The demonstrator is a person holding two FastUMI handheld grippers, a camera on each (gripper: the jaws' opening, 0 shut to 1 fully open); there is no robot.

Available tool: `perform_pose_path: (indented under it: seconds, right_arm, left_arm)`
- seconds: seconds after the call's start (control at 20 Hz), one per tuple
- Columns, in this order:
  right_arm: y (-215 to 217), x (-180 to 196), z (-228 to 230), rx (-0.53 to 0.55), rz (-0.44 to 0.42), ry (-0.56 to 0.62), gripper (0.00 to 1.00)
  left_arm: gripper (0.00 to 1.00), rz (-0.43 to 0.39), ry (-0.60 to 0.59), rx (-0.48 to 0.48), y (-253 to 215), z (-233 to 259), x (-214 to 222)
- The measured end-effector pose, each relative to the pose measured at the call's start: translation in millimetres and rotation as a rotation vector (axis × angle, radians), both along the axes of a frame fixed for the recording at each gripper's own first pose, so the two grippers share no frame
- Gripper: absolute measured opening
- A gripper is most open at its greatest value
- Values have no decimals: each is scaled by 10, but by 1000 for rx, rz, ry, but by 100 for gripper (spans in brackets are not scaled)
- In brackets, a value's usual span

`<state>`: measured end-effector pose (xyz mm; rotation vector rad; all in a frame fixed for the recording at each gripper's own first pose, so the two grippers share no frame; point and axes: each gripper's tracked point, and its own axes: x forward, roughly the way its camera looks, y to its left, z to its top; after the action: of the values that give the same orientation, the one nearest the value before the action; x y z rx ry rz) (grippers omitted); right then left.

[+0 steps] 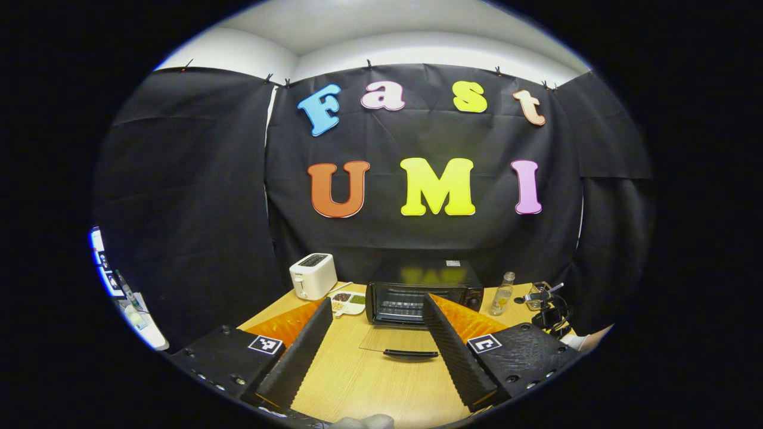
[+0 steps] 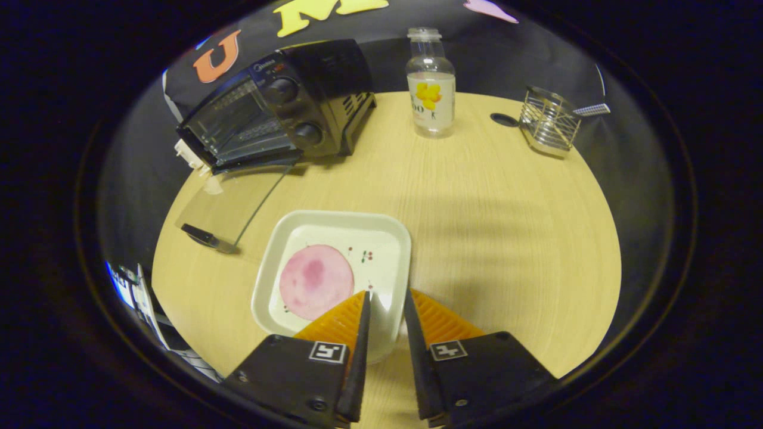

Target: Open the electric oven with the left hand, put the food in, and close the electric oven.

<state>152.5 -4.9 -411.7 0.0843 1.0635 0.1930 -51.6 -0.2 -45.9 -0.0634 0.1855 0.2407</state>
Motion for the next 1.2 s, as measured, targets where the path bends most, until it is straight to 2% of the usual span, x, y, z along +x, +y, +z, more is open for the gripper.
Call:
perform_pose_path:
  seconds: [0.1, 0.3, 0.5, 0.6, 0.7, 0.95, 1.1, 1.2]
  right_arm:
    - [-30, -21, 2, -13, -2, 63, 17]
    - [-28, -18, 7, -52, 49, 110, 12]
    - [-30, -4, 24, 28, 47, 145, 2]
    - [-31, 1, 36, 58, 65, 166, 4]
    - [-37, 3, 34, 120, 53, 183, 1]
    - [-30, 12, 62, 420, -66, 252, 4]
    - [10, 9, 109, 526, -103, 232, 0]
    - [-3, 8, 160, 553, -139, 211, 4]
  left_arm:
    - [96, 18, 7, 2, -21, -27, 15]
    - [96, 42, 15, -7, -52, -70, -36]
    - [97, 66, 6, -26, -83, -103, -114]
    - [97, 81, 2, -27, -85, -110, -194]
    - [97, 100, -3, -23, -75, -97, -265]
    - [97, 129, 0, -25, -49, -62, -368]
    - [96, 123, -2, -11, -64, -20, -371]
    - [97, 111, -4, -2, -85, 17, -359]
